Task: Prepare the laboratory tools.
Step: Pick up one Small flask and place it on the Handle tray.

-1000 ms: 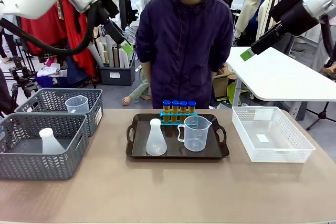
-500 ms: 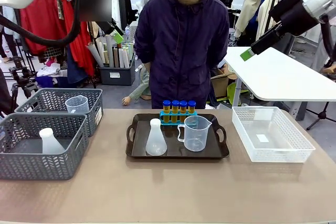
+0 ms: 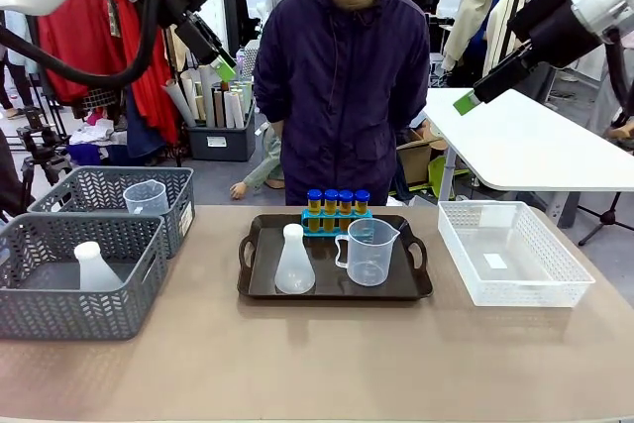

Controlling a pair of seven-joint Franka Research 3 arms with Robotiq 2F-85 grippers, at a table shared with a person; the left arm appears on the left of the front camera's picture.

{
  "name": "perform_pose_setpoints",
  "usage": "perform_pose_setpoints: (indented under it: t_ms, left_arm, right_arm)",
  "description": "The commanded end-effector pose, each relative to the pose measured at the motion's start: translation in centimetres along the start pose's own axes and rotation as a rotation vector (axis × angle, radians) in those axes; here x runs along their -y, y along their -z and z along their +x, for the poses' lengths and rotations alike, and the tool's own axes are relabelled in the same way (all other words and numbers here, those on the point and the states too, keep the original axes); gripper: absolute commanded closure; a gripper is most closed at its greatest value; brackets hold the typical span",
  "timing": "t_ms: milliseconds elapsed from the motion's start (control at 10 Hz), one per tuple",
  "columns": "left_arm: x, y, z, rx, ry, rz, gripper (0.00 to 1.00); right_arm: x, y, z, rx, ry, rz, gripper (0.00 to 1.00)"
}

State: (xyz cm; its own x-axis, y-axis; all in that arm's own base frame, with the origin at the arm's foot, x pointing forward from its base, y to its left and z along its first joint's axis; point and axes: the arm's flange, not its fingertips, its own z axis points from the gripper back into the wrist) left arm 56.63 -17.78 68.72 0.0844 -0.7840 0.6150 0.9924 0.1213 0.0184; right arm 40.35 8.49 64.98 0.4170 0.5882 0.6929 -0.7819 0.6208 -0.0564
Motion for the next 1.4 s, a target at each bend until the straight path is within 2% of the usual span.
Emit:
perform_pose_setpoints:
  t_ms: [0, 1300]
  left_arm:
    - [0.09, -0.13, 0.07, 0.001, 0.006, 0.001, 0.00]
    - [0.09, -0.13, 0.07, 0.001, 0.006, 0.001, 0.00]
  right_arm:
    - [0.08, 0.02, 0.01, 0.018, 0.001, 0.019, 0.00]
    - [0.08, 0.02, 0.01, 0.018, 0.001, 0.019, 0.00]
